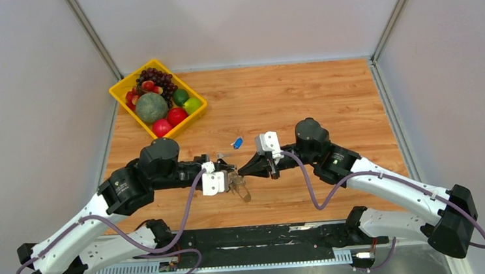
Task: Remove the keys from the keyring
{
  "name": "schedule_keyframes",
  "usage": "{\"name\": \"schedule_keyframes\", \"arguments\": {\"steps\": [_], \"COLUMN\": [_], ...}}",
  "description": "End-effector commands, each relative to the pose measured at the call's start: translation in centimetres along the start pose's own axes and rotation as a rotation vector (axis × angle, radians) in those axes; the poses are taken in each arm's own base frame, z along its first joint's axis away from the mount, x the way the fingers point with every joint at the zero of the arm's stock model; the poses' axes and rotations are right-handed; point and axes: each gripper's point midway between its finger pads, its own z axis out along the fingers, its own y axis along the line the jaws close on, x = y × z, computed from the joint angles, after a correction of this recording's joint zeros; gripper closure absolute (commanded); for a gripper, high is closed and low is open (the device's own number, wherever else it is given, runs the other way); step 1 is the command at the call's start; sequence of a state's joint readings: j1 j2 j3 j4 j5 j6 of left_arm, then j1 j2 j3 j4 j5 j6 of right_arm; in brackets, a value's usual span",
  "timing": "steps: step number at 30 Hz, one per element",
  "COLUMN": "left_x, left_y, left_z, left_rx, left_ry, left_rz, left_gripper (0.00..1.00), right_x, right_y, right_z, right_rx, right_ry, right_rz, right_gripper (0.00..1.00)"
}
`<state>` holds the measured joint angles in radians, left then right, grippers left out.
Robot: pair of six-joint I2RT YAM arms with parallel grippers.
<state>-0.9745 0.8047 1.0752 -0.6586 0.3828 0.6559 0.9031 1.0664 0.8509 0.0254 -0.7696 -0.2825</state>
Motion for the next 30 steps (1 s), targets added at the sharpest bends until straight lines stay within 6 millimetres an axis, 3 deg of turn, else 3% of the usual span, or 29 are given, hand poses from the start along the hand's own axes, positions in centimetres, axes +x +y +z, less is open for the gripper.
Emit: {"name": "schedule_keyframes", "arguments": {"steps": [1,10,19,30], "left_x": [-2.9,-2.5,-1.5,-0.2], "left_y": [2.1,1.7,1.0,-1.2], "left_z": [-1.0,-1.3,-1.1,0.7], "left_rx": [-0.089,-0.097,-0.097,-0.002], "left_ry": [-0.098,-0.098,-0.090,-0.099], "left_rz": [0.041,0.026,0.012,-0.055], "left_gripper": [1.00,1.00,1.00,1.00], "right_x": [-1.4,-2.9,-5.1,-7.8], "right_y": [0.3,-0.3,0.4,0.9], "right_z": [0.3,-0.8,-1.9,-3.5], "right_rx": [-0.030,0.067,0.110,0.157], "right_ry": [-0.034,-0.072,-0.210,-0.458], "right_rz": [-0.029,-0.016,0.042,0.120], "right_gripper": [1.00,1.00,1.00,1.00]}}
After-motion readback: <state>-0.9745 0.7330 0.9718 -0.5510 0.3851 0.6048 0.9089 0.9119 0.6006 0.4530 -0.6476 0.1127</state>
